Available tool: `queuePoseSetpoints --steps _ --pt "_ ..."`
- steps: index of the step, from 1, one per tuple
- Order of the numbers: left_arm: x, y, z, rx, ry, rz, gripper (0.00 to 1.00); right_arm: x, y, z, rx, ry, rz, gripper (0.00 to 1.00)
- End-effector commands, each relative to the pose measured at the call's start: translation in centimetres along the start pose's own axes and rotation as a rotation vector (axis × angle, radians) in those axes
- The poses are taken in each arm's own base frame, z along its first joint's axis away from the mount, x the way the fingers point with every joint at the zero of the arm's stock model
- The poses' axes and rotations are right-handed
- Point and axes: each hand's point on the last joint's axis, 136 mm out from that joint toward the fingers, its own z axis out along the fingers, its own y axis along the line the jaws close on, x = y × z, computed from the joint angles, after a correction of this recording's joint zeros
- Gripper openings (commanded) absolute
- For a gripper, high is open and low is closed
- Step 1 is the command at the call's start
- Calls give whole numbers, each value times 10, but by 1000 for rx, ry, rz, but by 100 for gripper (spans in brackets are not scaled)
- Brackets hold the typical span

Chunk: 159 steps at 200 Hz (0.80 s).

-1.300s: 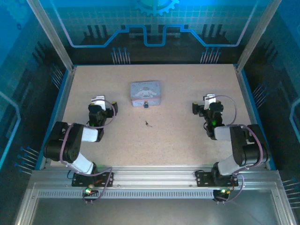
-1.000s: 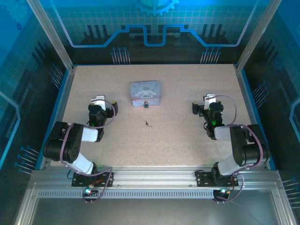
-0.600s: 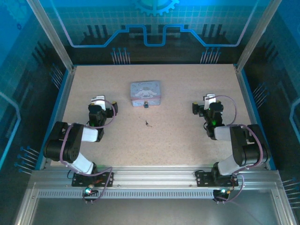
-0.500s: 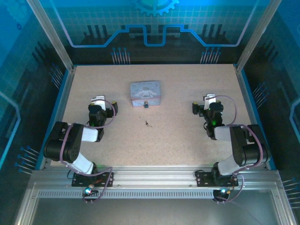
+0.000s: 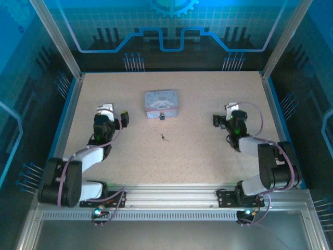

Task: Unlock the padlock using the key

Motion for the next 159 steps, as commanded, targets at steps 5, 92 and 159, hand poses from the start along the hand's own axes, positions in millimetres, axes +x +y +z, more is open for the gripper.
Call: queuePoseSetpoints --steps 5,92,159 --pt "5 -20 -27 38 228 -127 88 -19 22 -23 -42 239 74 93" --pt "61 -64 -70 145 589 -311 67 20 298 -74 -442 688 -428 52" --pt "92 -56 -84 140 633 -275 70 55 324 -84 -465 889 -526 43"
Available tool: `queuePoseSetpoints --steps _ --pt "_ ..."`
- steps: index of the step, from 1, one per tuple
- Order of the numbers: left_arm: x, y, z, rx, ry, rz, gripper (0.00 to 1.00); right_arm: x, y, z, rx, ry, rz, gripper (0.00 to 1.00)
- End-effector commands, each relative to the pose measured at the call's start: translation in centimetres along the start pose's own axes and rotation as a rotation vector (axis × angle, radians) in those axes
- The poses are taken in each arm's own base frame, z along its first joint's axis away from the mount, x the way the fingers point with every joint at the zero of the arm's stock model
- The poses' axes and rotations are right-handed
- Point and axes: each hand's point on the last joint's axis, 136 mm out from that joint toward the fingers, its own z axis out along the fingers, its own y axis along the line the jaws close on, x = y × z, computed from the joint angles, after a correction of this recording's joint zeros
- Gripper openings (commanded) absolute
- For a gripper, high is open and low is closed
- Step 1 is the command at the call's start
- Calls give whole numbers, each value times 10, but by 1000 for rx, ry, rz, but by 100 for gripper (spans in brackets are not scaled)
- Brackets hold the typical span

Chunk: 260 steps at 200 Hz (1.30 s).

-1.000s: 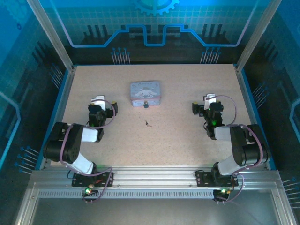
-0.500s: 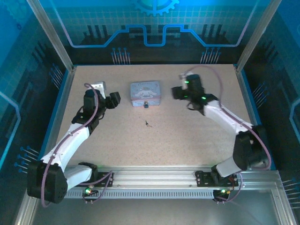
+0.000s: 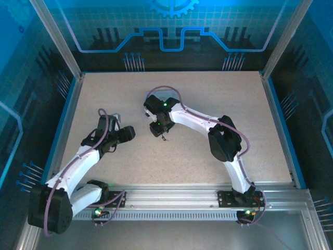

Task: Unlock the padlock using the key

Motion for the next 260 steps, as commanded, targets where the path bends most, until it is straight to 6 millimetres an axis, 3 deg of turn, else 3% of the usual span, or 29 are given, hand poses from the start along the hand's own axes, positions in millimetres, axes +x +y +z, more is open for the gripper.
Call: queuePoseSetpoints --steps 1,46,49,64,135,202,260 --pt "14 0 0 13 40 4 70 24 3 3 -3 139 1 42" --pt "14 -3 1 32 40 14 71 15 0 20 -1 180 16 32" --pt "14 -3 1 33 40 15 71 17 -1 29 2 201 20 31" --pt "15 -3 2 36 44 17 71 18 -1 36 4 227 34 29" --pt "14 -6 2 47 41 23 71 27 -11 56 44 301 82 31" --pt "14 -6 2 48 40 26 71 32 -16 62 57 347 93 28" --pt "13 -6 2 48 36 30 72 36 -12 55 56 358 91 37"
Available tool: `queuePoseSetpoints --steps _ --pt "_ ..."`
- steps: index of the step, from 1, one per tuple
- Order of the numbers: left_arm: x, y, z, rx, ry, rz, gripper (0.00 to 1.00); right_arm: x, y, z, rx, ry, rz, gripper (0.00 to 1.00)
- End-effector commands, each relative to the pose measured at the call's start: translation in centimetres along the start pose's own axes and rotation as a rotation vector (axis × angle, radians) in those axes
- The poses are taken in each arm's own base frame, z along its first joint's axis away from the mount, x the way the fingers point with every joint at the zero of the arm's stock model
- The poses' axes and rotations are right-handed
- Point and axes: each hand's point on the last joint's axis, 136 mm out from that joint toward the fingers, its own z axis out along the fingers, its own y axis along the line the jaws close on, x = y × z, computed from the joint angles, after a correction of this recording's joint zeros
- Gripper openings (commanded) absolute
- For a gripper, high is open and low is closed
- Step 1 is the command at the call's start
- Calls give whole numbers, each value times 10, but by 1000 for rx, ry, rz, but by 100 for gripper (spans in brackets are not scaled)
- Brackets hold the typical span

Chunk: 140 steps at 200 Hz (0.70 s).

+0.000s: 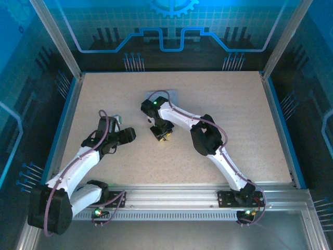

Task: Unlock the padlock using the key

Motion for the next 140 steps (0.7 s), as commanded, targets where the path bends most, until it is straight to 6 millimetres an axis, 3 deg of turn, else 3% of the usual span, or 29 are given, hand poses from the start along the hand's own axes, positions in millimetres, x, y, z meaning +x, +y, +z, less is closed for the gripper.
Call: queuePoseSetpoints --steps 1,140 --pt "6 -4 0 27 18 24 72 8 -1 0 7 38 12 37" --pt "6 -5 1 30 21 24 71 29 5 6 12 81 -23 31"
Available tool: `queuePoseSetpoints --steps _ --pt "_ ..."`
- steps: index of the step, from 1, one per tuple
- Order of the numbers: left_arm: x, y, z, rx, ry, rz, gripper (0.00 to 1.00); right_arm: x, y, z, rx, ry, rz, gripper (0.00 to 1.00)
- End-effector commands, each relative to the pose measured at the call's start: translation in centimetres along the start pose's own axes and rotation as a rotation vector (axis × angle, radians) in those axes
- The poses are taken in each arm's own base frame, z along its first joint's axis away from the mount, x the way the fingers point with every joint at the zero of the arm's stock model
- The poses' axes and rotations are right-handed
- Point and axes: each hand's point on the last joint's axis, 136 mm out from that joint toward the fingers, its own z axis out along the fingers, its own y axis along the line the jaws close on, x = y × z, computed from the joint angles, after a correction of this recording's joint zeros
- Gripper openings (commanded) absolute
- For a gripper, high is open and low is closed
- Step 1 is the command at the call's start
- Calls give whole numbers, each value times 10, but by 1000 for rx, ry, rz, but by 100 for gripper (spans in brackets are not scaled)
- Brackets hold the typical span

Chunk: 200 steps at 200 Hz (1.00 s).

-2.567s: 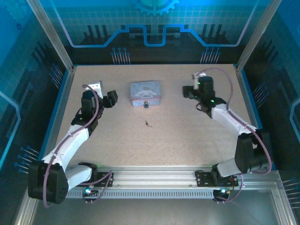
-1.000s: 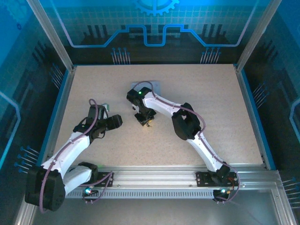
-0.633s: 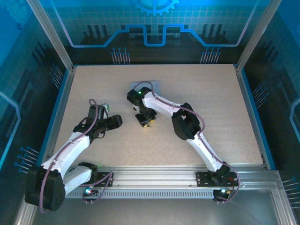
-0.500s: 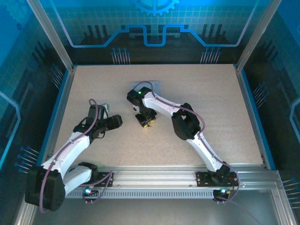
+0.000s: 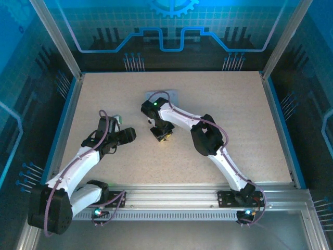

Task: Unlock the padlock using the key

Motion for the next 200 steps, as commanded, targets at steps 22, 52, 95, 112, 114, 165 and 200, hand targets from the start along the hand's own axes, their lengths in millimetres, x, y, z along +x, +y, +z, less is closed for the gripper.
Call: queuePoseSetpoints --steps 22,52,95,112,114,165,200 --pt "6 -4 1 24 19 24 71 27 3 5 11 88 -20 30" --pt "6 -4 0 24 17 24 72 32 1 5 16 87 -24 30" --pt "5 -5 0 26 17 25 72 35 2 4 7 73 -41 22" --pt "5 -5 0 26 17 24 72 35 2 3 10 69 -50 18" --pt "6 -5 0 26 18 24 71 35 1 3 11 70 -52 17" --pt "6 -5 -1 30 19 23 72 31 -8 -4 54 44 -134 2" --pt "7 -6 0 37 24 25 72 21 -12 -26 73 -52 -232 0"
